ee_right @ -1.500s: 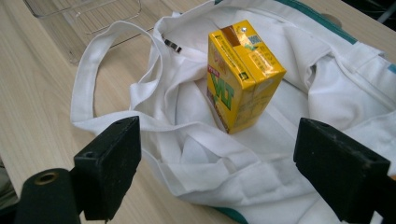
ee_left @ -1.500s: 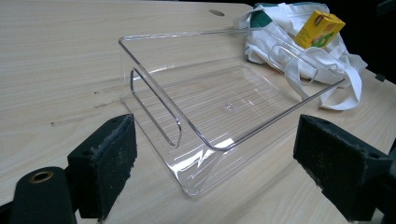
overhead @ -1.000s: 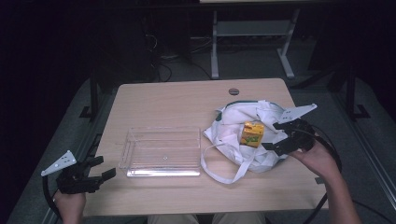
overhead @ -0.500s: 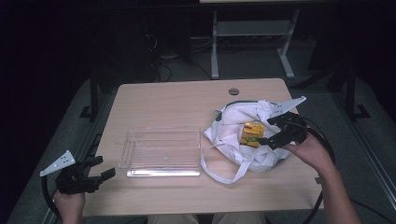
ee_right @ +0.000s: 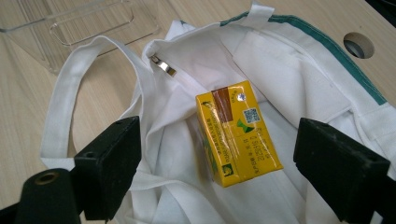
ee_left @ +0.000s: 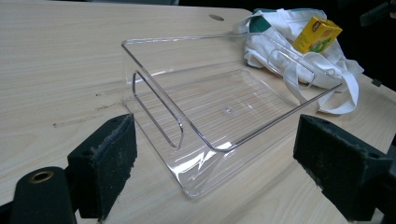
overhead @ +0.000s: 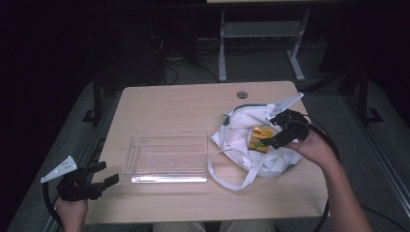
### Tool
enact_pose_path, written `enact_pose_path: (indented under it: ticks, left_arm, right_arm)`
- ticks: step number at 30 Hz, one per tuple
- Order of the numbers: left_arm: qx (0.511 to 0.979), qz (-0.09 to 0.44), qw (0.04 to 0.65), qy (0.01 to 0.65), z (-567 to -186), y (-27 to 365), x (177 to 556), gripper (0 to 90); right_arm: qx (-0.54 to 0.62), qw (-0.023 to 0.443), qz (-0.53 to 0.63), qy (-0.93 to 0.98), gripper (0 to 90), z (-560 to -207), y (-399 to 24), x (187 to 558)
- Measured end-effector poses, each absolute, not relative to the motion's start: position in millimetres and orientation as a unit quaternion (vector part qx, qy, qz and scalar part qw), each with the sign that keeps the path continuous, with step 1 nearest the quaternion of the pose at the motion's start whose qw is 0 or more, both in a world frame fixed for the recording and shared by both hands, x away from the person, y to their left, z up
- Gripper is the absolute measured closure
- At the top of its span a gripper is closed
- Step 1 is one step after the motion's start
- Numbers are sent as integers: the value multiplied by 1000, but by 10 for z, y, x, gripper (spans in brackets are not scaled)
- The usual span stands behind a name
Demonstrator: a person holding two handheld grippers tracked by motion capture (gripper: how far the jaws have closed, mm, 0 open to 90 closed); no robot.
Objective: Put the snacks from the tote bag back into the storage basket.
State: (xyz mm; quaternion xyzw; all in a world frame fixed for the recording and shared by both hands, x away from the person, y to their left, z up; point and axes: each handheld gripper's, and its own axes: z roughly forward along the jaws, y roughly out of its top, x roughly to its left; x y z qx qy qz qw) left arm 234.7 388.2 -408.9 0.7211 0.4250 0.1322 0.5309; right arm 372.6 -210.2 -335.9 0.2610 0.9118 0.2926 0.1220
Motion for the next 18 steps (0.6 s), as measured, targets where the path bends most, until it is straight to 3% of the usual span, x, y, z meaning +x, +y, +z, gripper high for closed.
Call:
enact_pose_path:
  ticks: [18]
  left_arm:
    - [718, 130, 534, 427, -4089, 3885, 2345, 130]
  right_arm:
    - [244, 109, 243, 933, 149, -3437, -1965, 3983]
